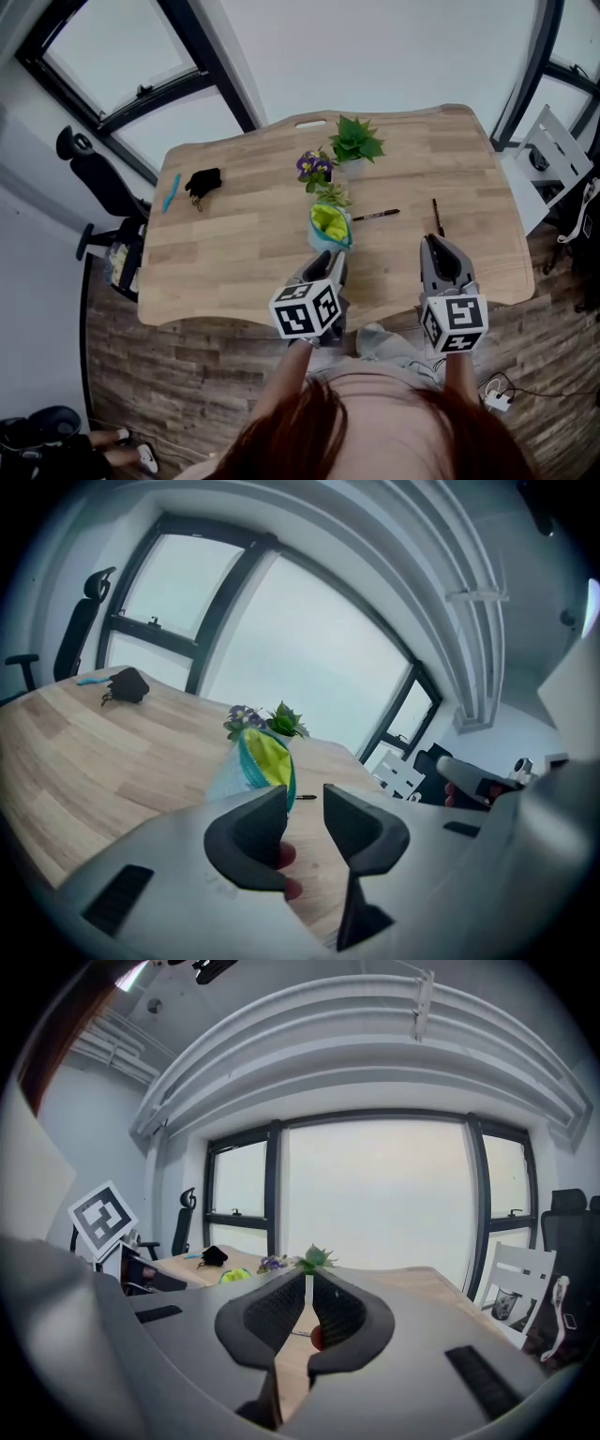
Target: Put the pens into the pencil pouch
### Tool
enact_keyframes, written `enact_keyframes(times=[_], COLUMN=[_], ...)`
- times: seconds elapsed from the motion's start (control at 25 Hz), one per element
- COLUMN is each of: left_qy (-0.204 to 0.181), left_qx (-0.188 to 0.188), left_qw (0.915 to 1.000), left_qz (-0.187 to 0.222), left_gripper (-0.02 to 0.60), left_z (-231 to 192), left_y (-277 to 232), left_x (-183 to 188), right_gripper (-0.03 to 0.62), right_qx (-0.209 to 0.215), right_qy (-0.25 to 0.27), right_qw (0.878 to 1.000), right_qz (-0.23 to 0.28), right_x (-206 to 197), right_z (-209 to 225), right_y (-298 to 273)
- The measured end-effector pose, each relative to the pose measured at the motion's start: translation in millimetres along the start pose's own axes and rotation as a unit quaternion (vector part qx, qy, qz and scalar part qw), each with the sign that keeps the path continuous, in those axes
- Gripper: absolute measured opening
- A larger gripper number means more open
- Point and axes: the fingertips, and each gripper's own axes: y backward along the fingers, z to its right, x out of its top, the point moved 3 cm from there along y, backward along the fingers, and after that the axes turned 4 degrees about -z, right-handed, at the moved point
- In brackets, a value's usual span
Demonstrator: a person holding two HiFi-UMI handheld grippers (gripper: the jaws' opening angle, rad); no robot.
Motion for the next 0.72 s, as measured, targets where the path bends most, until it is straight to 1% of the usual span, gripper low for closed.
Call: enact_keyframes(times=[0.2, 0.4, 0.56, 0.72], left_qy=[0.047, 0.095, 0.118, 0.135], left_qx=[0.019, 0.023, 0.027, 0.034], left_qw=[0.9986, 0.9949, 0.9921, 0.9897], left_qz=[-0.013, -0.025, -0.032, -0.034], left_gripper=[0.12, 0.12, 0.12, 0.12], left_z=[-13.0, -22.5, -26.0, -30.0], left_y=[-19.2, -39.5, -53.0, -64.3], left_x=[-6.3, -13.0, -15.9, -15.0], right_gripper=[0.002, 0.003, 0.005, 0.025], right_qx=[-0.003, -0.013, -0.028, -0.041], right_qy=[0.001, 0.002, -0.004, -0.012], right_qw=[1.0, 0.999, 0.997, 0.994], right_qz=[-0.022, -0.048, -0.072, -0.101], right_x=[-12.1, -29.5, -47.9, -70.3], right_z=[18.3, 38.8, 57.9, 76.9], right_y=[-17.7, -35.8, -47.4, -59.1])
